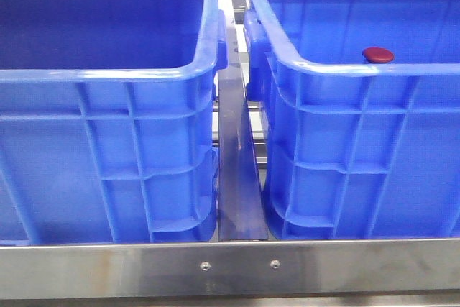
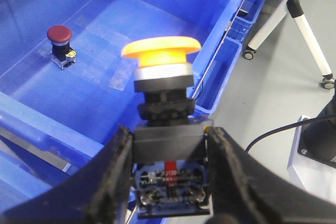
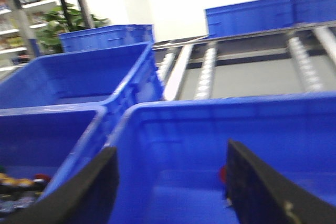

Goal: Pick red and yellow buttons and place in box
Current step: 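Pass the yellow button from the left gripper to the right gripper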

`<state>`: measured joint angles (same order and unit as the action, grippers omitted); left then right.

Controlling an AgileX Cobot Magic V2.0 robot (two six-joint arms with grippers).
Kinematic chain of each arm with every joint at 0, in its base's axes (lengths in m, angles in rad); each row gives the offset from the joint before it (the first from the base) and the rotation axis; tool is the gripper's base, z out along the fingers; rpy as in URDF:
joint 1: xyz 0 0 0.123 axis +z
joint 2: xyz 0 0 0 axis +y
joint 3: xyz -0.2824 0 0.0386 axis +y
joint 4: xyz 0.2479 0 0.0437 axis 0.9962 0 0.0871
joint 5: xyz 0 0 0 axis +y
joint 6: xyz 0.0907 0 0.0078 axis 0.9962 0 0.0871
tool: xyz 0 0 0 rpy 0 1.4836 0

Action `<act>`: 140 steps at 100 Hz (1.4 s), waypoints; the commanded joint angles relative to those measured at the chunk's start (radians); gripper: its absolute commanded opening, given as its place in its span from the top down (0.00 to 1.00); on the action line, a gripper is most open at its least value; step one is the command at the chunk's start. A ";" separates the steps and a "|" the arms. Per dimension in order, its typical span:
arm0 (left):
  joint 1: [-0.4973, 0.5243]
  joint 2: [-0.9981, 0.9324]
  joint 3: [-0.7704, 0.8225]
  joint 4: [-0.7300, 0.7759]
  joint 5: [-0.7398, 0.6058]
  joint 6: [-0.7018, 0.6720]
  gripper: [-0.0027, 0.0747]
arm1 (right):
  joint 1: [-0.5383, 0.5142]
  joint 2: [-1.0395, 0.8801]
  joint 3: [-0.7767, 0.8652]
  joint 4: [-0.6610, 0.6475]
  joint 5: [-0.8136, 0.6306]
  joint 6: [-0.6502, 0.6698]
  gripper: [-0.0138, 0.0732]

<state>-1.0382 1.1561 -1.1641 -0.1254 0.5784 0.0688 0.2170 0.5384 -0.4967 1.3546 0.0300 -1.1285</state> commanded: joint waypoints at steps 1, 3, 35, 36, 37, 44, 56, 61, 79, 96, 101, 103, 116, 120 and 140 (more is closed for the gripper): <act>-0.008 -0.018 -0.031 -0.013 -0.087 -0.009 0.99 | -0.005 0.001 -0.026 0.120 0.093 -0.007 0.22; -0.008 -0.018 -0.031 -0.013 -0.087 -0.009 0.99 | -0.005 0.002 -0.026 0.154 0.124 -0.006 0.22; -0.008 -0.018 -0.031 -0.013 -0.087 -0.009 0.99 | -0.005 0.086 -0.028 0.565 0.552 0.042 0.22; -0.008 -0.018 -0.031 -0.013 -0.087 -0.009 0.99 | -0.005 0.090 -0.028 0.565 0.570 0.047 0.22; -0.008 -0.018 -0.031 -0.013 -0.087 -0.009 0.99 | -0.005 0.098 -0.028 0.565 0.579 0.052 0.22; -0.008 -0.018 -0.031 -0.013 -0.087 -0.009 0.99 | -0.005 0.146 -0.028 0.565 0.666 0.097 0.22; -0.008 -0.018 -0.031 -0.013 -0.087 -0.009 0.99 | -0.005 0.228 -0.028 0.565 0.772 0.120 0.22; -0.008 -0.018 -0.031 -0.013 -0.087 -0.009 0.99 | -0.005 0.259 -0.029 0.565 0.809 0.121 0.22; -0.008 -0.018 -0.031 -0.013 -0.087 -0.009 0.99 | -0.005 0.342 -0.073 0.565 0.910 0.121 0.22; -0.008 -0.018 -0.031 -0.013 -0.087 -0.009 0.99 | -0.004 0.407 -0.128 0.565 0.944 0.121 0.22; -0.008 -0.018 -0.031 -0.013 -0.087 -0.009 0.99 | -0.003 0.422 -0.140 0.565 0.962 0.121 0.22; -0.008 -0.018 -0.031 -0.013 -0.087 -0.009 0.99 | -0.003 0.430 -0.146 0.565 0.976 0.121 0.22; -0.008 -0.018 -0.031 -0.013 -0.087 -0.009 0.99 | -0.003 0.452 -0.170 0.565 1.010 0.121 0.28; -0.008 -0.018 -0.031 -0.013 -0.087 -0.009 0.99 | -0.003 0.455 -0.174 0.565 1.010 0.120 0.33; -0.008 -0.018 -0.031 -0.013 -0.087 -0.009 0.98 | -0.003 0.458 -0.176 0.564 1.032 0.096 0.69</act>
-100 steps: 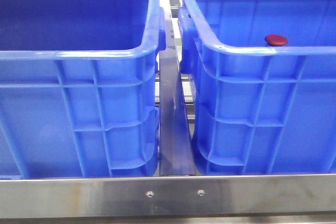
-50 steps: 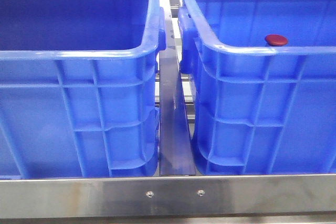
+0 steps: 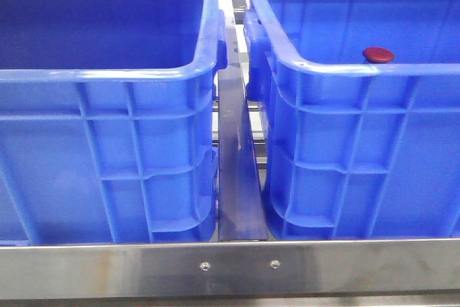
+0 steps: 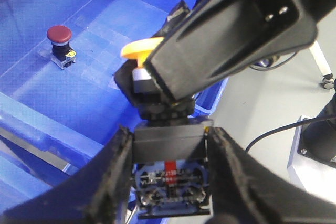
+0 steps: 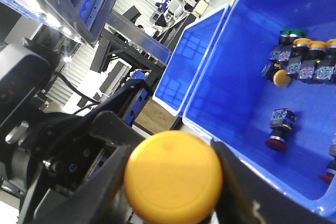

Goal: Pick red and yellow buttons and place in box
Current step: 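Pass the yellow button from the left gripper to the right gripper, then carry the yellow button with the right gripper over the crate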

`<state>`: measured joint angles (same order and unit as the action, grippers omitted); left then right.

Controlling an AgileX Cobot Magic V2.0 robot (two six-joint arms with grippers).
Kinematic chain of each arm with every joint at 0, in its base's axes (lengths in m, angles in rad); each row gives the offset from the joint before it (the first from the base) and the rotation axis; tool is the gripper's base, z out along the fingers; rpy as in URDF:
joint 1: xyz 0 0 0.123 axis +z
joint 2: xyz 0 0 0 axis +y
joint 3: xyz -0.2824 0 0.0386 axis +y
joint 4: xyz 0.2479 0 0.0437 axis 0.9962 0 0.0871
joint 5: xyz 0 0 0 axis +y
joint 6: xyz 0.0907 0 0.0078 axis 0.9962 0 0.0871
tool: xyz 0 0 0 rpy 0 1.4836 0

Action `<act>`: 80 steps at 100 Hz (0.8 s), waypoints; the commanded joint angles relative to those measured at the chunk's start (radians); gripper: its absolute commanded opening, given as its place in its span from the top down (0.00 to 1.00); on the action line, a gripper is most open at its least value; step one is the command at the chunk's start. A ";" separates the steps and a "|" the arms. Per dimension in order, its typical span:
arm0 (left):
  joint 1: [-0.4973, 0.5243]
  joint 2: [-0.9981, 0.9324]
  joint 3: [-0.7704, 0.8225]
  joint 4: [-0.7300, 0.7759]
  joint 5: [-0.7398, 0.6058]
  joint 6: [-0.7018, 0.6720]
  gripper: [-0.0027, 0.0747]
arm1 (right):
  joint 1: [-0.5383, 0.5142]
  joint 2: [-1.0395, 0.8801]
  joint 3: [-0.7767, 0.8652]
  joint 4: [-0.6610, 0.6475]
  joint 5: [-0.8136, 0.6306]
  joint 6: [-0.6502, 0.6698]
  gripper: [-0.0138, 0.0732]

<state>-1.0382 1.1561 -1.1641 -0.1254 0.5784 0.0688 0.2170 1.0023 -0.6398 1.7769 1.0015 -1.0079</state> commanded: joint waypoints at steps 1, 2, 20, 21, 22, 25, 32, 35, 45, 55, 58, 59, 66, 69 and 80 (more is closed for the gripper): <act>-0.006 -0.018 -0.031 -0.013 -0.087 -0.009 0.98 | -0.003 -0.006 -0.033 0.142 0.061 -0.026 0.70; -0.006 -0.018 -0.031 -0.013 -0.087 -0.009 0.98 | -0.003 -0.006 -0.033 0.142 0.062 -0.028 0.71; -0.006 -0.018 -0.031 -0.011 -0.084 -0.009 0.66 | -0.003 -0.006 -0.033 0.141 0.058 -0.062 0.75; -0.006 -0.018 -0.031 -0.011 -0.084 -0.009 0.63 | -0.003 -0.006 -0.033 0.141 0.057 -0.064 0.75; -0.006 -0.018 -0.031 -0.011 -0.084 -0.009 0.61 | -0.003 -0.006 -0.033 0.141 0.057 -0.066 0.75; -0.006 -0.018 -0.031 -0.008 -0.083 -0.009 0.51 | -0.003 -0.006 -0.033 0.141 0.055 -0.073 0.75; -0.006 -0.018 -0.031 0.005 -0.078 -0.009 0.35 | -0.003 -0.006 -0.033 0.141 0.046 -0.089 0.75; -0.006 -0.018 -0.031 0.016 -0.073 -0.009 0.30 | -0.003 -0.006 -0.033 0.142 0.041 -0.106 0.75; -0.004 -0.020 -0.031 0.040 -0.062 -0.009 0.24 | -0.003 -0.006 -0.033 0.142 0.006 -0.155 0.75; 0.009 -0.031 -0.031 0.042 -0.062 -0.011 0.25 | -0.003 -0.006 -0.034 0.142 -0.050 -0.200 0.75; 0.019 -0.036 -0.031 0.042 -0.057 -0.011 0.25 | -0.005 -0.006 -0.034 0.142 -0.075 -0.226 0.75; 0.021 -0.039 -0.031 0.042 -0.055 -0.011 0.25 | -0.005 -0.007 -0.034 0.142 -0.080 -0.231 0.75; 0.050 -0.050 -0.031 0.042 -0.036 -0.013 0.25 | -0.005 -0.008 -0.034 0.142 -0.125 -0.293 0.75; 0.065 -0.054 -0.031 0.042 -0.025 -0.013 0.25 | -0.005 -0.008 -0.034 0.142 -0.141 -0.312 0.75; 0.150 -0.086 -0.015 0.042 -0.005 -0.013 0.25 | -0.005 -0.008 -0.034 0.142 -0.187 -0.352 0.75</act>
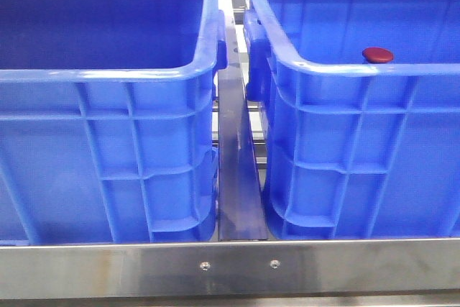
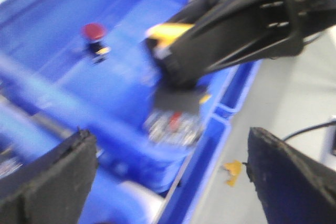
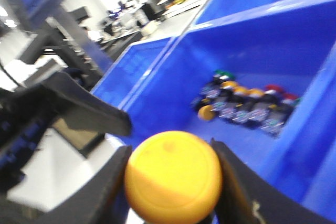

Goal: Pick red and yellow buttons and place in box
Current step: 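Carry the yellow button with the right gripper over the crate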

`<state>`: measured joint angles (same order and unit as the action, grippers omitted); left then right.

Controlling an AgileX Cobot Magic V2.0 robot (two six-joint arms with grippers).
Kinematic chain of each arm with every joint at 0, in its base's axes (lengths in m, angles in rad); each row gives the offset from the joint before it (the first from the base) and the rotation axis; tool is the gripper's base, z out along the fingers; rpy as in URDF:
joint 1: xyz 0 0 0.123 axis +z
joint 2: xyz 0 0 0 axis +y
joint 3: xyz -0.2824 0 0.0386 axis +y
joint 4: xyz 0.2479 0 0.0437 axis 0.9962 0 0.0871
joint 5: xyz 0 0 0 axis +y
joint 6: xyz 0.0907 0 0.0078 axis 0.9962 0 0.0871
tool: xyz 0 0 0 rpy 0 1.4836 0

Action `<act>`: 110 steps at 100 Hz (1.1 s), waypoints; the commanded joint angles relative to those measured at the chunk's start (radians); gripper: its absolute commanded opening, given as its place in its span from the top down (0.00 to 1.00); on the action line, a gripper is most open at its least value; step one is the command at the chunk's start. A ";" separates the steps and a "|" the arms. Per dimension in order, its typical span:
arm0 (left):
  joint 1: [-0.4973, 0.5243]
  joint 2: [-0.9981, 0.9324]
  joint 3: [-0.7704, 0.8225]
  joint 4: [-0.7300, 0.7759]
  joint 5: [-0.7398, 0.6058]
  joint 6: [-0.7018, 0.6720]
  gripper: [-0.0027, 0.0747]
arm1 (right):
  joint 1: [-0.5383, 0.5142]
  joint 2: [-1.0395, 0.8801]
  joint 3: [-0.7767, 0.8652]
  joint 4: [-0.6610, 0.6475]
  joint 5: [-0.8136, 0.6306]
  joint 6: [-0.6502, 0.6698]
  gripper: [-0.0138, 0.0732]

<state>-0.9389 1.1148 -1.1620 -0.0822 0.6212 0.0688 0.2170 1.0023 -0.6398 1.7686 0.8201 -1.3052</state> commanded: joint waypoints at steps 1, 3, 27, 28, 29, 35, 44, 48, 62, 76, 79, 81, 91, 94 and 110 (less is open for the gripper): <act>0.064 -0.047 -0.012 -0.001 -0.050 -0.013 0.25 | -0.005 -0.008 -0.034 0.150 -0.010 -0.057 0.75; 0.078 -0.055 -0.007 -0.001 -0.055 -0.013 0.25 | -0.005 -0.008 -0.034 0.150 -0.016 -0.061 0.75; 0.385 -0.202 0.111 -0.003 -0.073 -0.039 0.26 | -0.005 -0.008 -0.034 0.150 -0.082 -0.094 0.75; 0.394 -0.213 0.115 -0.003 -0.073 -0.039 0.26 | -0.005 -0.008 -0.034 0.150 -0.087 -0.098 0.75; 0.411 -0.218 0.123 -0.003 -0.073 -0.039 0.26 | -0.005 -0.008 -0.034 0.150 -0.090 -0.099 0.75; 0.475 -0.268 0.151 -0.003 -0.073 -0.039 0.26 | -0.005 -0.008 -0.034 0.150 -0.112 -0.117 0.75; 0.559 -0.340 0.196 -0.005 -0.073 -0.039 0.26 | -0.005 -0.008 -0.034 0.150 -0.149 -0.143 0.75; 0.589 -0.376 0.215 -0.008 -0.071 -0.039 0.26 | -0.005 -0.008 -0.034 0.150 -0.171 -0.152 0.75; 0.655 -0.487 0.276 -0.014 -0.067 -0.039 0.31 | -0.005 -0.008 -0.034 0.150 -0.265 -0.217 0.77; 0.681 -0.578 0.327 -0.014 -0.065 -0.039 0.60 | -0.005 -0.008 -0.034 0.150 -0.416 -0.335 0.77; 0.683 -0.592 0.335 -0.014 -0.065 -0.039 0.68 | -0.005 -0.008 -0.035 0.150 -0.454 -0.370 0.77; 0.683 -0.602 0.339 -0.014 -0.067 -0.039 0.74 | -0.005 -0.008 -0.037 0.150 -0.483 -0.383 0.77; 0.683 -0.634 0.352 -0.014 -0.072 -0.039 0.99 | -0.007 -0.002 -0.053 0.150 -0.619 -0.456 0.77; 0.683 -0.637 0.352 -0.012 -0.072 -0.039 0.99 | -0.007 0.002 -0.062 0.150 -0.655 -0.471 0.77; 0.683 -0.638 0.352 -0.012 -0.072 -0.039 0.99 | -0.025 0.060 -0.127 0.150 -0.794 -0.530 0.77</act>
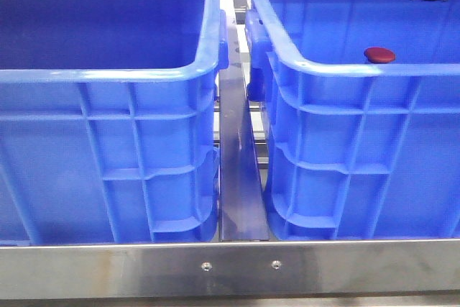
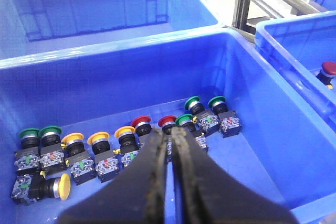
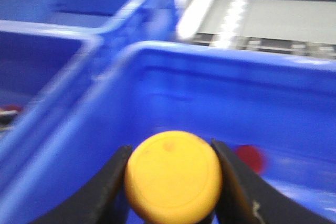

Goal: Pick red and yellow buttons and place in box
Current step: 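Carry the yellow button with the right gripper over the crate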

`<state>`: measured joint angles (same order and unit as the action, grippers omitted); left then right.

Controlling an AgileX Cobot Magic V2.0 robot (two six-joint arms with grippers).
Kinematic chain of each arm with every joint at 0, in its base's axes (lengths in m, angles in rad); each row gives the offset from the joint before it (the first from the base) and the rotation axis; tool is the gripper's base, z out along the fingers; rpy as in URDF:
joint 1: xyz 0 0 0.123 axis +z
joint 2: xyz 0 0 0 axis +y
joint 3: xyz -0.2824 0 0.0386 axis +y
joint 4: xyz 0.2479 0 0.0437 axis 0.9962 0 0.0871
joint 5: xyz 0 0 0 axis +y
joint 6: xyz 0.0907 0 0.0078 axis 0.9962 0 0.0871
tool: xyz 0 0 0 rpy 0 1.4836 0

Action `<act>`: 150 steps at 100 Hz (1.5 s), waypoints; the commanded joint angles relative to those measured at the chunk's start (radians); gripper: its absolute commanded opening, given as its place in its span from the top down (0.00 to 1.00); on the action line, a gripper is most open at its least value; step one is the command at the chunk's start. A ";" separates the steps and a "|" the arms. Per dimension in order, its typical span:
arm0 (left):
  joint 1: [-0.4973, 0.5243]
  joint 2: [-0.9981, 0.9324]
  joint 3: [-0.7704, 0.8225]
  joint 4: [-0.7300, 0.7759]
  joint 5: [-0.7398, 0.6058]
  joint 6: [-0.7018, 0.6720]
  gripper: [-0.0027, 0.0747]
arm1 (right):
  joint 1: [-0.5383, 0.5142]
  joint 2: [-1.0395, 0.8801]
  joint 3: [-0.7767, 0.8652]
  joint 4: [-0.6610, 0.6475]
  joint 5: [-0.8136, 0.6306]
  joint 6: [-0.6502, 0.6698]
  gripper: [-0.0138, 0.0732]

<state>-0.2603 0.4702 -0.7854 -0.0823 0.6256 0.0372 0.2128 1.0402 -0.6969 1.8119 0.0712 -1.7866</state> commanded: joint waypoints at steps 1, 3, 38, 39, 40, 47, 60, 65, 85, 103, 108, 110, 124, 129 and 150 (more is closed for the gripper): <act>0.005 0.006 -0.024 -0.012 -0.076 -0.008 0.99 | -0.025 0.026 -0.076 0.107 -0.045 -0.050 0.77; 0.005 0.006 -0.024 -0.012 -0.076 -0.008 0.99 | -0.036 0.039 -0.086 0.107 -0.039 -0.052 0.77; 0.005 0.006 -0.024 -0.012 -0.076 -0.008 0.99 | -0.365 0.317 -0.214 0.107 0.311 -0.052 0.77; 0.005 0.006 -0.024 -0.012 -0.076 -0.008 0.99 | -0.373 0.329 -0.216 0.107 0.317 -0.052 0.77; 0.005 0.006 -0.024 -0.012 -0.076 -0.008 0.99 | -0.377 0.335 -0.221 0.107 0.328 -0.052 0.77; 0.005 0.006 -0.024 -0.012 -0.076 -0.008 0.99 | -0.400 0.390 -0.245 0.107 0.354 -0.069 0.77; 0.005 0.006 -0.024 -0.012 -0.076 -0.008 0.99 | -0.401 0.476 -0.281 0.107 0.358 -0.168 0.77; 0.005 0.006 -0.024 -0.012 -0.076 -0.008 0.99 | -0.401 0.505 -0.296 0.107 0.364 -0.196 0.77; 0.005 0.006 -0.024 -0.012 -0.076 -0.008 0.99 | -0.401 0.612 -0.371 0.107 0.368 -0.257 0.77; 0.005 0.006 -0.024 -0.012 -0.076 -0.008 0.99 | -0.401 0.694 -0.436 0.107 0.379 -0.262 0.77; 0.005 0.006 -0.024 -0.012 -0.076 -0.008 0.99 | -0.401 0.712 -0.448 0.107 0.381 -0.262 0.77; 0.005 0.006 -0.024 -0.012 -0.076 -0.008 0.99 | -0.401 0.716 -0.453 0.107 0.382 -0.262 0.77; 0.005 0.006 -0.024 -0.012 -0.076 -0.008 0.99 | -0.401 0.746 -0.472 0.107 0.390 -0.264 0.77; 0.005 0.006 -0.024 -0.012 -0.076 -0.008 0.99 | -0.401 0.752 -0.473 0.107 0.389 -0.266 0.77; 0.005 0.006 -0.024 -0.012 -0.076 -0.008 0.99 | -0.423 0.763 -0.473 0.107 0.399 -0.280 0.77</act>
<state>-0.2588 0.4702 -0.7854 -0.0823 0.6256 0.0351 -0.1902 1.8515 -1.1365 1.8124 0.4087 -2.0480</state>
